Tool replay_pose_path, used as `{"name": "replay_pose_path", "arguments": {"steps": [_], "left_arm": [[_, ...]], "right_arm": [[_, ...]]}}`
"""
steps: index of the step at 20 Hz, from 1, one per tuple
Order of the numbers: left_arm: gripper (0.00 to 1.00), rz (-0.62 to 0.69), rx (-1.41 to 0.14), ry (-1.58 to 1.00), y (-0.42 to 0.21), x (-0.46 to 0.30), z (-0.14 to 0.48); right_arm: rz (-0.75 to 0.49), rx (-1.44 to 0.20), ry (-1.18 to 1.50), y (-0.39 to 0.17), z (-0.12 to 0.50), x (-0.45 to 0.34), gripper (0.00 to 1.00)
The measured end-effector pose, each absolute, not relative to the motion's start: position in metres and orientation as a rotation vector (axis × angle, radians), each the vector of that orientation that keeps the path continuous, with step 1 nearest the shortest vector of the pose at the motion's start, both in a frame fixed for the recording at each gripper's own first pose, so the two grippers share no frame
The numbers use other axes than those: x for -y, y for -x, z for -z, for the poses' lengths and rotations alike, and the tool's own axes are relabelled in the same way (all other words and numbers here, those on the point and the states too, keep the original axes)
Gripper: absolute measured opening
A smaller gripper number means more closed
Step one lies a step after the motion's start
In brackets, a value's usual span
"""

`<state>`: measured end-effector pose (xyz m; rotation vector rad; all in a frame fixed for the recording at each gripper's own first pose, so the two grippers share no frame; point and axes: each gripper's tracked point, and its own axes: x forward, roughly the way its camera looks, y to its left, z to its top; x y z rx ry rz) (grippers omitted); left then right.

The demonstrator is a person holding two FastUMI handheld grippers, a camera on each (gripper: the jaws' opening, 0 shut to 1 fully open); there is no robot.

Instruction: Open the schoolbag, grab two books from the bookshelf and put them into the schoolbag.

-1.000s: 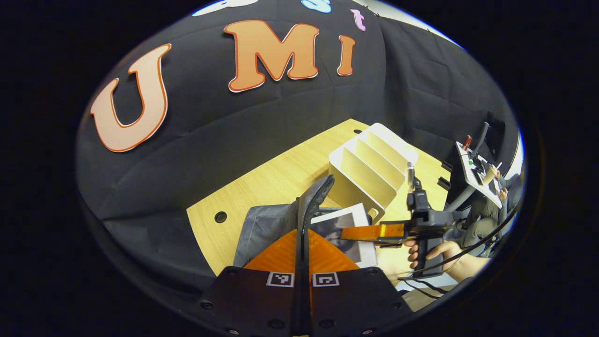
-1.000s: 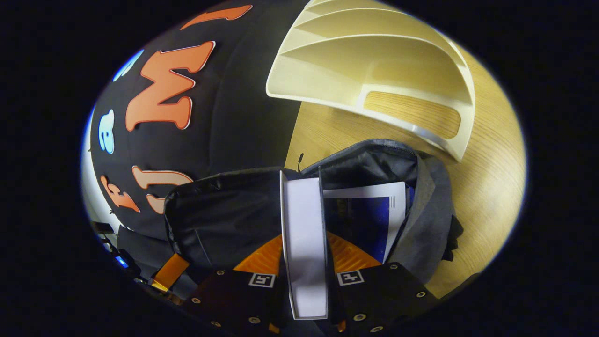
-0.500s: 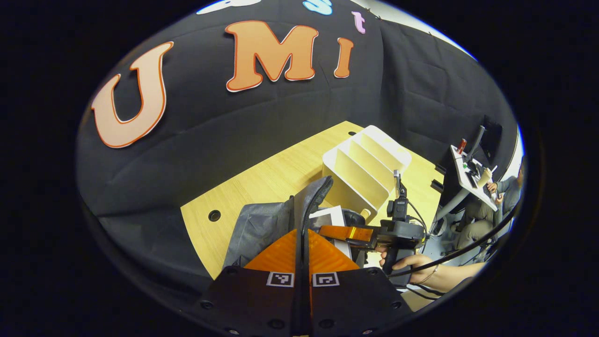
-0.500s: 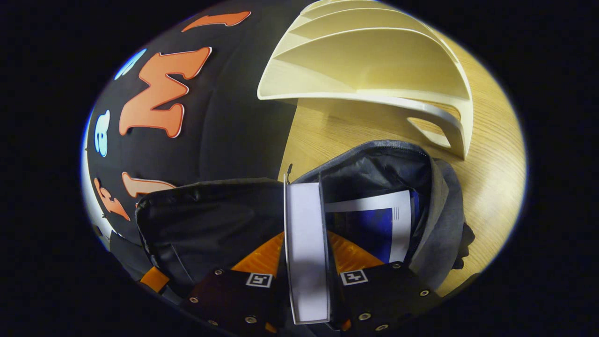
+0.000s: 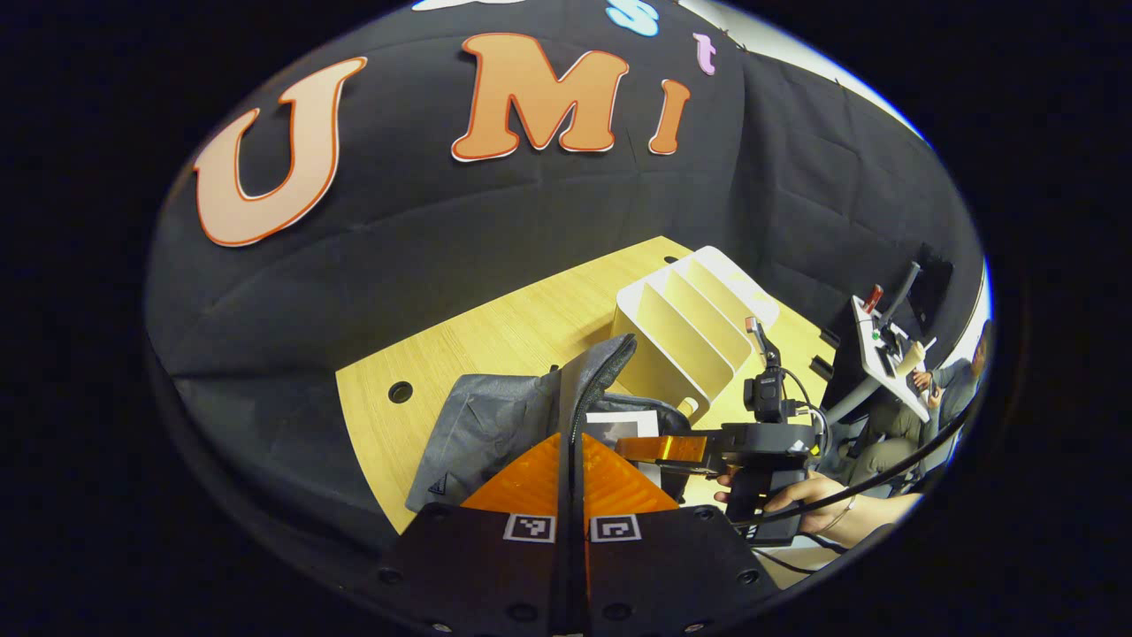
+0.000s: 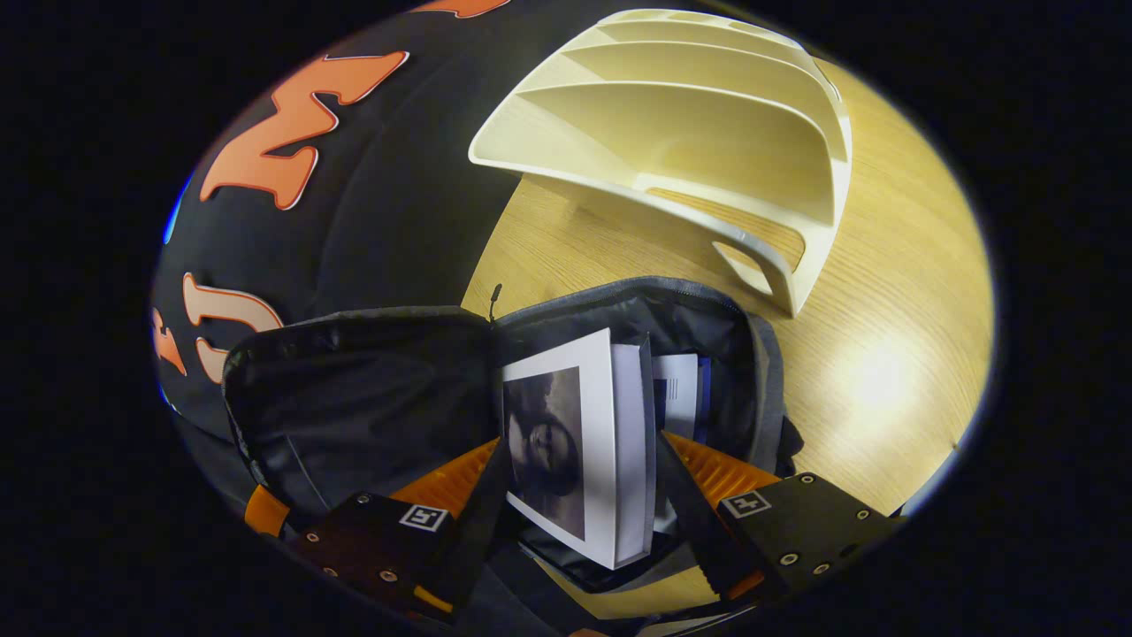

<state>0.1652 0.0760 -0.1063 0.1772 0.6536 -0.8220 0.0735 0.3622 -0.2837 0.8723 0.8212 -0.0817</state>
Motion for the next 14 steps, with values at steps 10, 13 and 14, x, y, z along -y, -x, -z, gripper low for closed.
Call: {"name": "replay_pose_path", "arguments": {"steps": [10, 13, 14], "left_arm": [[0.01, 0.752, -0.676, -0.175, -0.132, -0.051, 0.127], [0.0, 0.689, -0.706, -0.137, -0.117, -0.035, 0.139], [0.0, 0.677, -0.726, -0.11, -0.109, -0.028, 0.147]], "right_arm": [[0.083, -0.851, -0.714, -0.038, 0.238, -0.267, 0.98], [0.093, -0.895, -0.617, -0.031, 0.237, -0.23, 0.99], [0.09, -0.903, -0.585, -0.03, 0.235, -0.219, 0.98]]}}
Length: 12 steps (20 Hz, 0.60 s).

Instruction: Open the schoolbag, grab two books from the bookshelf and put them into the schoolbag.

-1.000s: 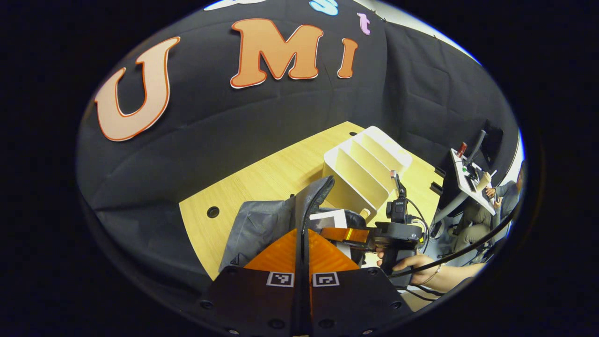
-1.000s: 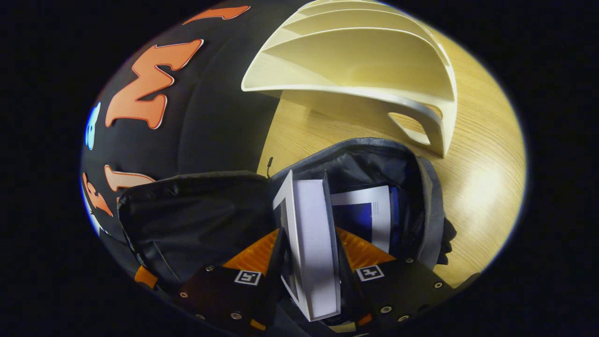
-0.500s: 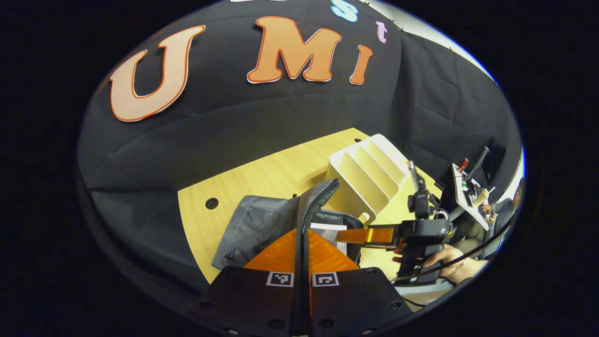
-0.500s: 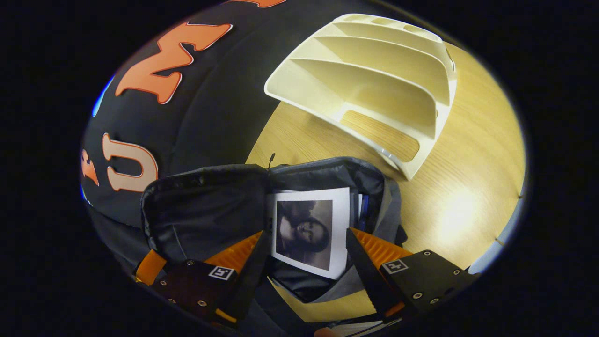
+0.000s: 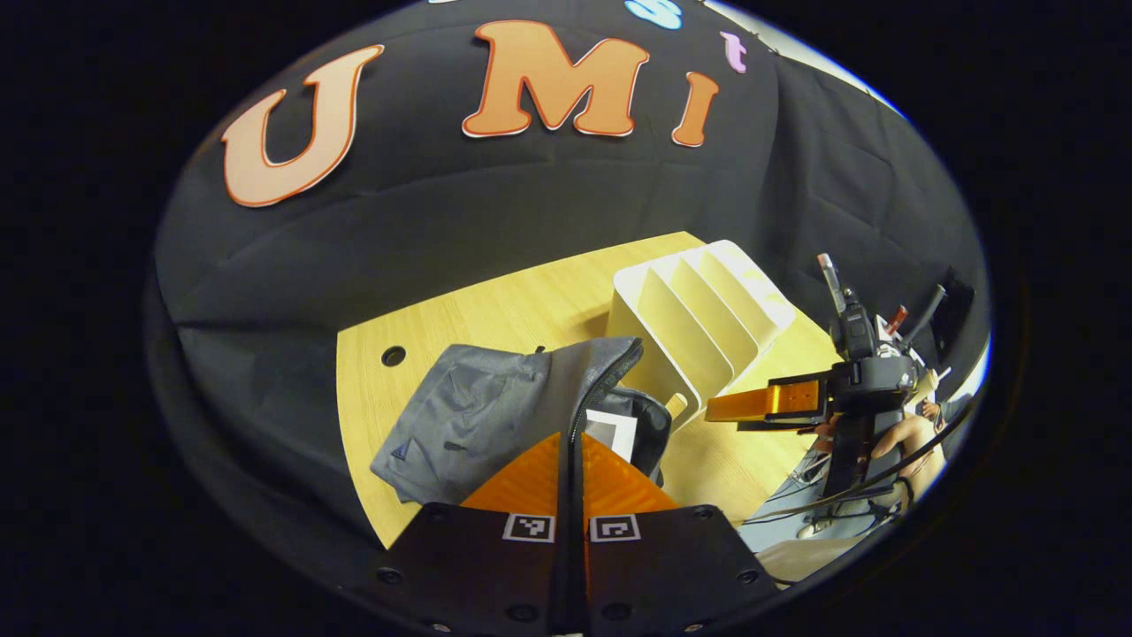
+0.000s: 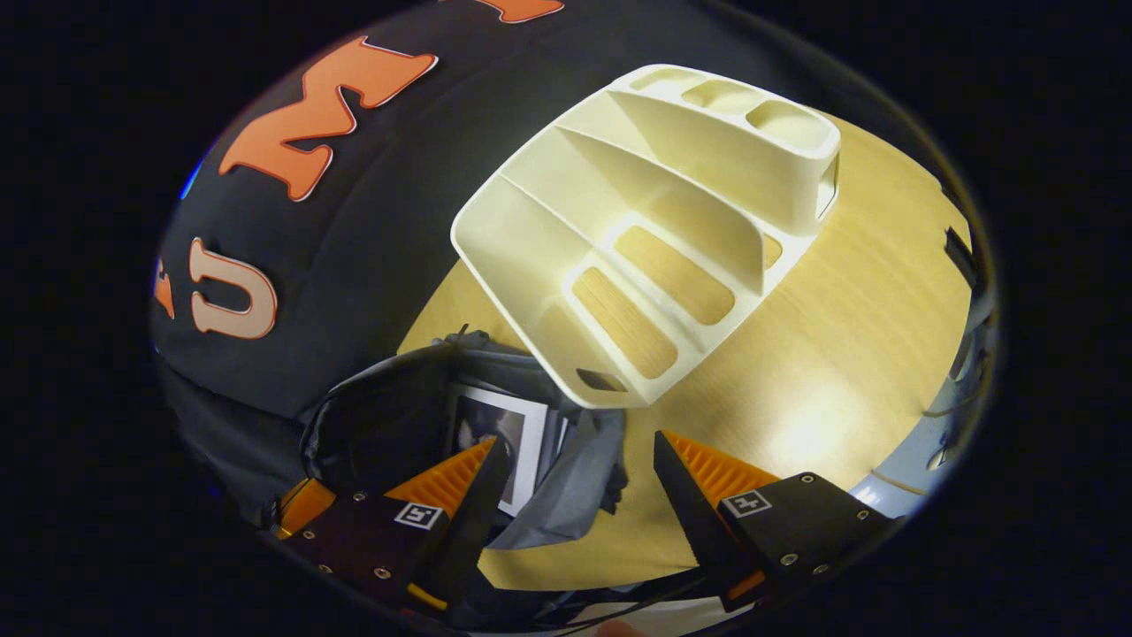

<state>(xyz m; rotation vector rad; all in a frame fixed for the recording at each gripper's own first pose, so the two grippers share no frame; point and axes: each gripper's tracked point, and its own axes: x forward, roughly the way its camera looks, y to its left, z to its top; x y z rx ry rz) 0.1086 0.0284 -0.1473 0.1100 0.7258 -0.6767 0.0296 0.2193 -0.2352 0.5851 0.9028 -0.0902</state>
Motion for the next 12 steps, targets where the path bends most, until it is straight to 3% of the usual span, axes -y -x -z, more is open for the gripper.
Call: {"name": "replay_pose_path", "arguments": {"steps": [8, 9, 12], "left_arm": [[0.04, 0.548, -0.882, 0.09, -0.058, 0.018, 0.223], [0.1, 0.539, -0.887, 0.104, -0.054, 0.024, 0.226], [0.59, 0.527, -0.902, 0.14, -0.044, 0.044, 0.234]], "right_arm": [[0.052, -0.972, -0.417, -0.019, 0.234, -0.155, 0.98], [0.045, -0.978, -0.399, -0.018, 0.234, -0.15, 0.99], [0.031, -0.985, -0.353, -0.014, 0.232, -0.136, 0.99]]}}
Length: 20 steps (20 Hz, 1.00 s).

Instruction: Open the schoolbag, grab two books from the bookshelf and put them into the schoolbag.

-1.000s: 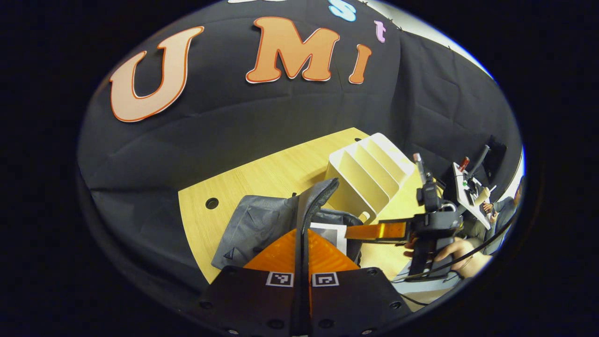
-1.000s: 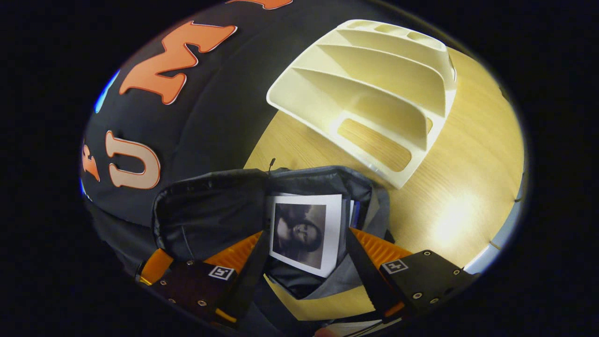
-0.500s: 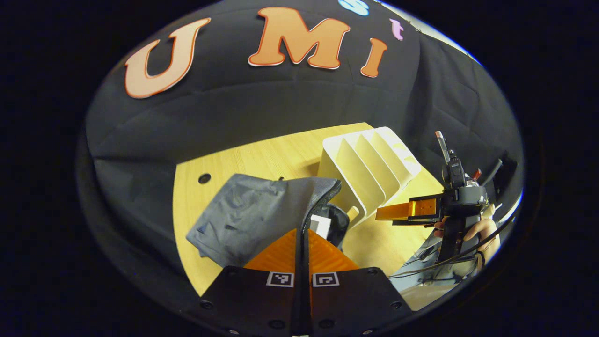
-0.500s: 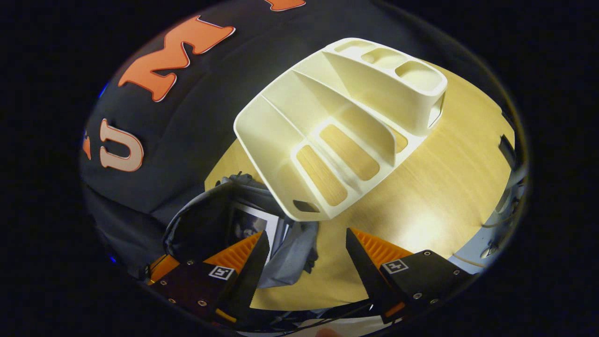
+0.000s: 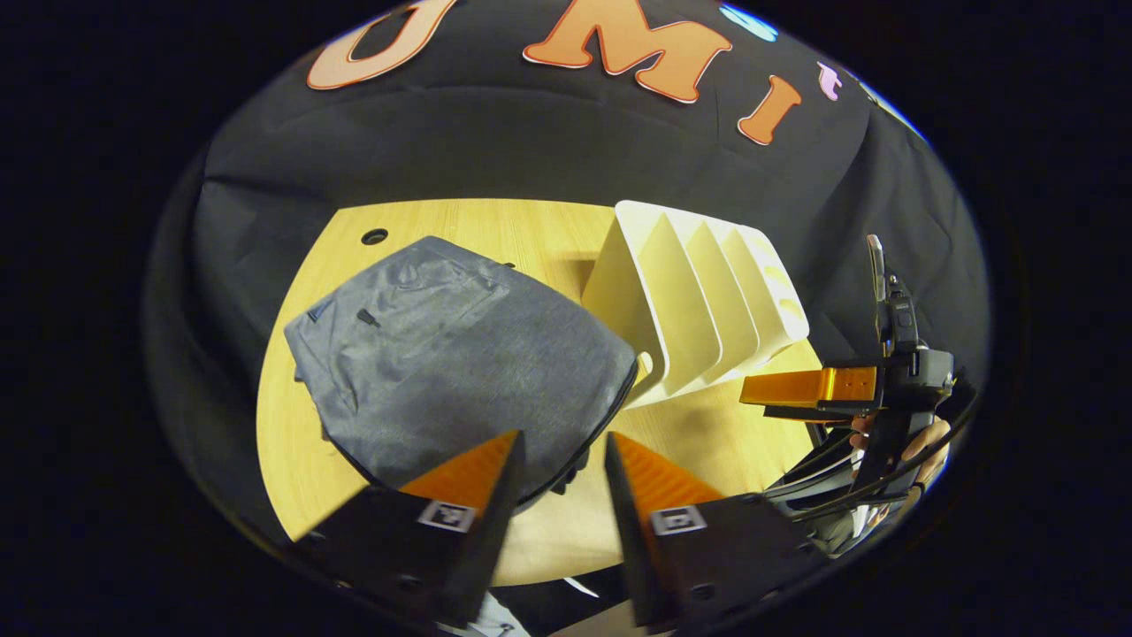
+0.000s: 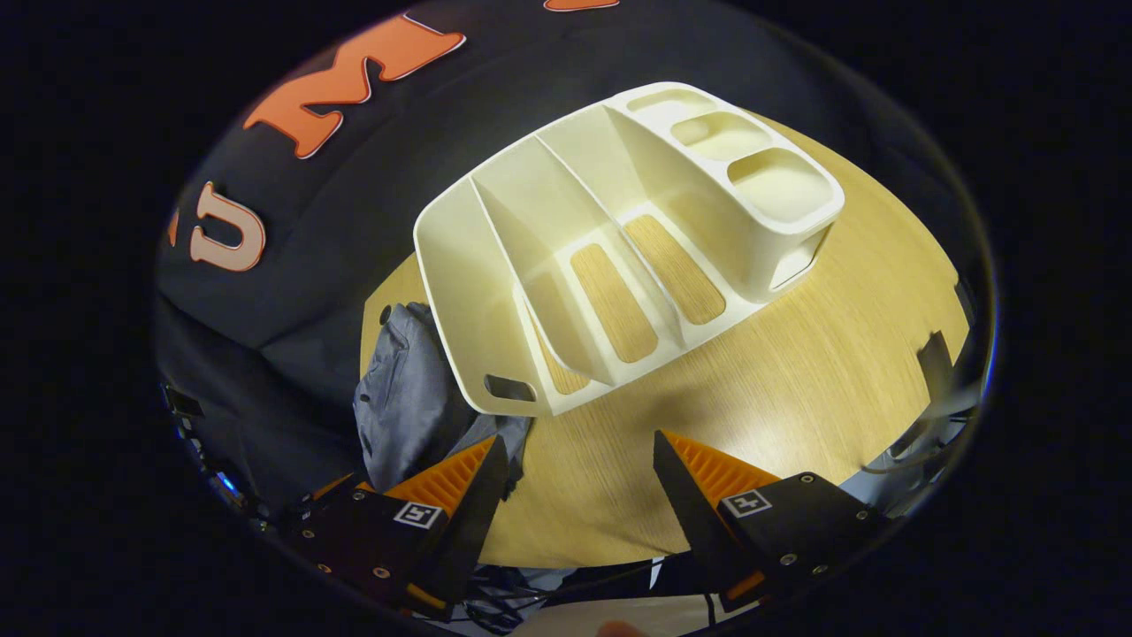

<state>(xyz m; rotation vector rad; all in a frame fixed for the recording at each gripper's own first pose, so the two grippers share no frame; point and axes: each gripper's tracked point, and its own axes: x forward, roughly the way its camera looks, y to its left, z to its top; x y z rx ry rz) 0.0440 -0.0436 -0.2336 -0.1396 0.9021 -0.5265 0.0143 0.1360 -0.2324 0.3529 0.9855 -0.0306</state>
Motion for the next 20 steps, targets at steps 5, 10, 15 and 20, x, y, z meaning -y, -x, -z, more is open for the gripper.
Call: {"name": "replay_pose_path", "arguments": {"steps": [5, 10, 15, 20], "left_arm": [[0.98, 0.444, -0.82, 0.097, -0.057, 0.046, 0.22], [0.98, 0.448, -0.655, 0.051, -0.084, 0.055, 0.162], [0.97, 0.412, -0.39, -0.008, -0.114, 0.055, 0.078], [0.97, 0.378, -0.175, 0.037, -0.123, 0.053, 0.019]], "right_arm": [[0.023, -0.883, -0.248, -0.02, 0.201, -0.119, 0.98], [0.016, -0.702, -0.096, -0.043, 0.142, -0.112, 0.99], [0.021, -0.342, -0.042, -0.068, 0.048, -0.121, 0.98], [0.014, -0.083, -0.002, -0.065, -0.022, -0.126, 0.97]]}}
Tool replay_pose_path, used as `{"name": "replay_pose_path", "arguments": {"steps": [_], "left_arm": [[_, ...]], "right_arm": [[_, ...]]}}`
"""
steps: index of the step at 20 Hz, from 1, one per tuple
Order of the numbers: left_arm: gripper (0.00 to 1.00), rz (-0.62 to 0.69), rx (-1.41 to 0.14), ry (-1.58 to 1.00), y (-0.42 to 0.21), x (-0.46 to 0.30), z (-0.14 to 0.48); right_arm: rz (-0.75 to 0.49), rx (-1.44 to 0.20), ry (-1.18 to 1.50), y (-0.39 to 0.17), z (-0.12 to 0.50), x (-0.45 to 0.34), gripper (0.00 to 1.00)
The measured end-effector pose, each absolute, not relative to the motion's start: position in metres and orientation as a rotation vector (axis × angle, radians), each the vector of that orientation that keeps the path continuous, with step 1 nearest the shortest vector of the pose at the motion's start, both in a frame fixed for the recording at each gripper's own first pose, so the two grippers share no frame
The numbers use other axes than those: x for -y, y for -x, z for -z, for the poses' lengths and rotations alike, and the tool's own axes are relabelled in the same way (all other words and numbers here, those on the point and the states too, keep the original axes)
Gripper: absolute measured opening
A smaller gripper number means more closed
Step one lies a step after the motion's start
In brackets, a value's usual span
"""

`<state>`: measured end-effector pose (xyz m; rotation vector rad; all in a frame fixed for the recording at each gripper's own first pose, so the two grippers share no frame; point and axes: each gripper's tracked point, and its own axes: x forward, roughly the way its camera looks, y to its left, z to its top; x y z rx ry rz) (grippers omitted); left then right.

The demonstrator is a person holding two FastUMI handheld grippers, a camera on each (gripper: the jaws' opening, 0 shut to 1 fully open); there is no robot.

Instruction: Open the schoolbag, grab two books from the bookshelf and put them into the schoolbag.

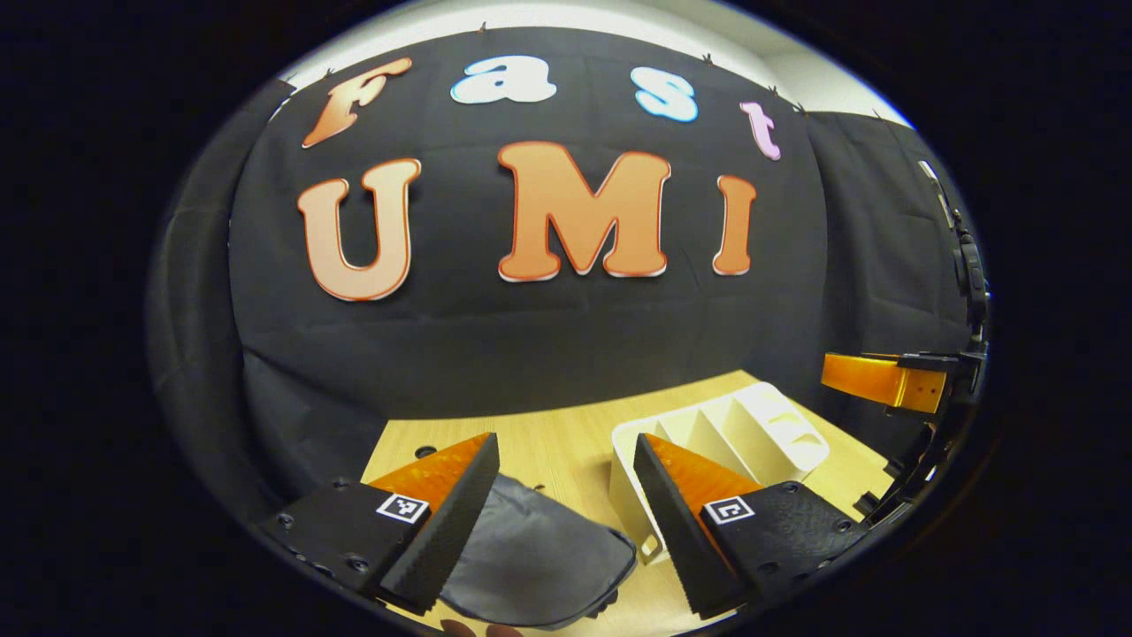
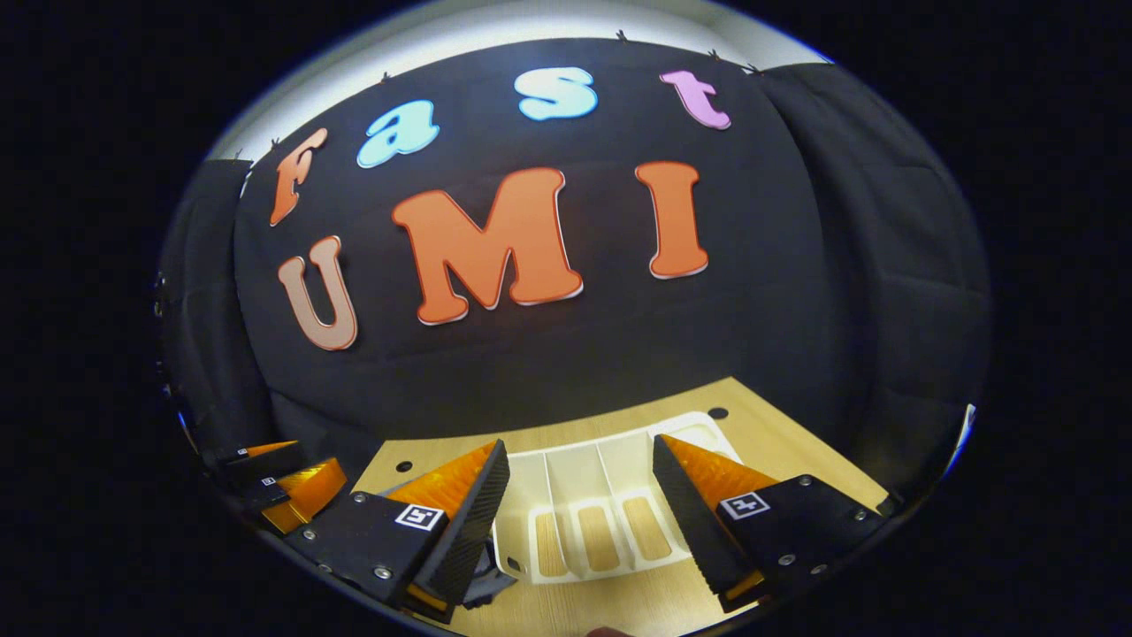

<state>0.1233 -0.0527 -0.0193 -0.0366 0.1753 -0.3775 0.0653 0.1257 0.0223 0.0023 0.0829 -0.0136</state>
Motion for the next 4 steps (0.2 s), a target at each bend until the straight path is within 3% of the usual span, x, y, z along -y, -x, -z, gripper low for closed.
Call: {"name": "replay_pose_path", "arguments": {"steps": [4], "left_arm": [[0.96, 0.321, -0.031, 0.052, -0.127, 0.033, -0.01]], "right_arm": [[0.016, 0.06, 0.09, -0.061, -0.047, -0.125, 0.97]]}}
